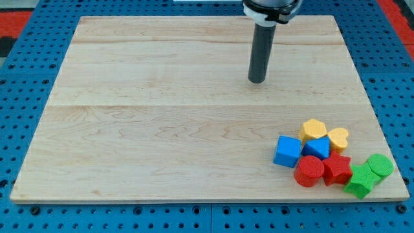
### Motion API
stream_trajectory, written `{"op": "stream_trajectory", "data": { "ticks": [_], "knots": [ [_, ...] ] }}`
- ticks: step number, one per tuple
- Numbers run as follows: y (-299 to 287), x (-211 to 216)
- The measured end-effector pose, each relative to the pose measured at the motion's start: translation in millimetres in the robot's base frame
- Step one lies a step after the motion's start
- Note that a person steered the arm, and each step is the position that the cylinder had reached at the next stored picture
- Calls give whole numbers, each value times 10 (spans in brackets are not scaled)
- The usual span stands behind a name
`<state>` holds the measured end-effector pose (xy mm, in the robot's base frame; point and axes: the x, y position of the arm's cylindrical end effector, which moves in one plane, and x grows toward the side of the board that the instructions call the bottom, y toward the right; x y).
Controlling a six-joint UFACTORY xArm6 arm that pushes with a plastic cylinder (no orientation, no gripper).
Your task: Point at the green circle
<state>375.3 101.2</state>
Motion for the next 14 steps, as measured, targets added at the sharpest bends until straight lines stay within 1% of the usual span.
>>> {"op": "stream_trajectory", "data": {
  "ticks": [1,2,5,6,7,8,9,10,11,12,13,14],
  "knots": [
    [242,-82],
    [784,-81],
    [1843,-41],
    [2431,596],
    [2443,602],
    [2444,797],
    [2399,1518],
    [2425,1939],
    [2435,2055],
    [2413,2350],
    [2373,2364],
    [2356,2268]
  ]
}}
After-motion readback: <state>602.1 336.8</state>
